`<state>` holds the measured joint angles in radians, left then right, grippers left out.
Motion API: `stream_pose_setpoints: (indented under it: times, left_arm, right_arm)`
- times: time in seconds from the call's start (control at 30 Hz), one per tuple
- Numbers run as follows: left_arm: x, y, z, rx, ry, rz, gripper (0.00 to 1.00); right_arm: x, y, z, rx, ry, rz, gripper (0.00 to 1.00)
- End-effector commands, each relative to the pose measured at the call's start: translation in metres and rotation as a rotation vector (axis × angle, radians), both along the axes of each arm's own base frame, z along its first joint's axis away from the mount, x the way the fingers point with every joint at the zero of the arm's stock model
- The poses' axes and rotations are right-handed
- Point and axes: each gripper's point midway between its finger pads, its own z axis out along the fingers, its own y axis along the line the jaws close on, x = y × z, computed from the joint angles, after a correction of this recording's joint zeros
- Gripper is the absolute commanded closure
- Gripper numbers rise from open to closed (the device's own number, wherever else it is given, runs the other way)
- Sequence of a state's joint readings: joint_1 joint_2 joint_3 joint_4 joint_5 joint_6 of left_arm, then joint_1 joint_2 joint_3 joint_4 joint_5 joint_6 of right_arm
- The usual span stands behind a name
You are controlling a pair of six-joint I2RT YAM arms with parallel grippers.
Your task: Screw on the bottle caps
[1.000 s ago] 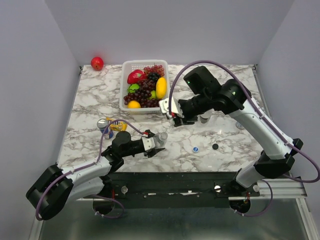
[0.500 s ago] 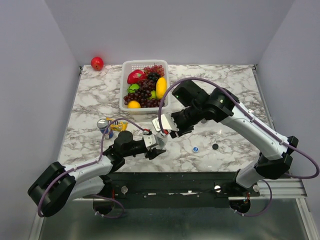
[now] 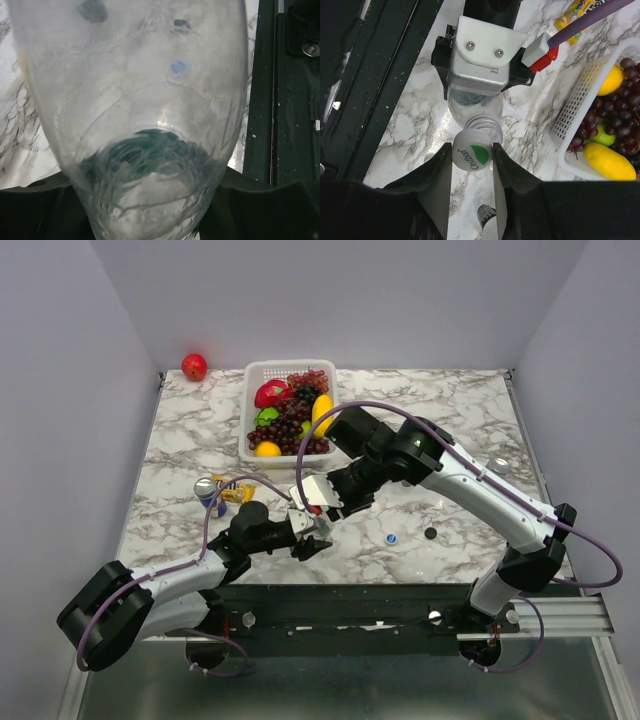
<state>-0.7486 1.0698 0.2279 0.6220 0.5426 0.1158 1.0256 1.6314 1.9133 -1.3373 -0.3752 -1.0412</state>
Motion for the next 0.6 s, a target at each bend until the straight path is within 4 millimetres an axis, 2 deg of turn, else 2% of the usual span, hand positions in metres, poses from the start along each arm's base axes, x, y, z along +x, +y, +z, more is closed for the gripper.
stream_pose_setpoints:
  times: [0.0, 0.2, 0.57]
  left_arm:
    - [-0.003, -0.0062, 0.0156, -0.03, -0.05, -0.043, 1.0]
    - [-0.0058, -0.0062, 0.0169, -0.034, -0.079, -0.064, 1.0]
    - [-0.008, -0.0081, 0.0196, -0.042, -0.115, -0.088, 1.0]
  right_arm:
    - [-0.0049, -0.006, -0.0082, -0.074, 0.005, 0.018, 0.7]
    - [0.0009, -0.0008, -0.0103, -0.073, -0.03, 0.013, 0.7]
    - [-0.0001, 0.0023, -0.0156, -0.069, -0.027, 0.033, 0.69]
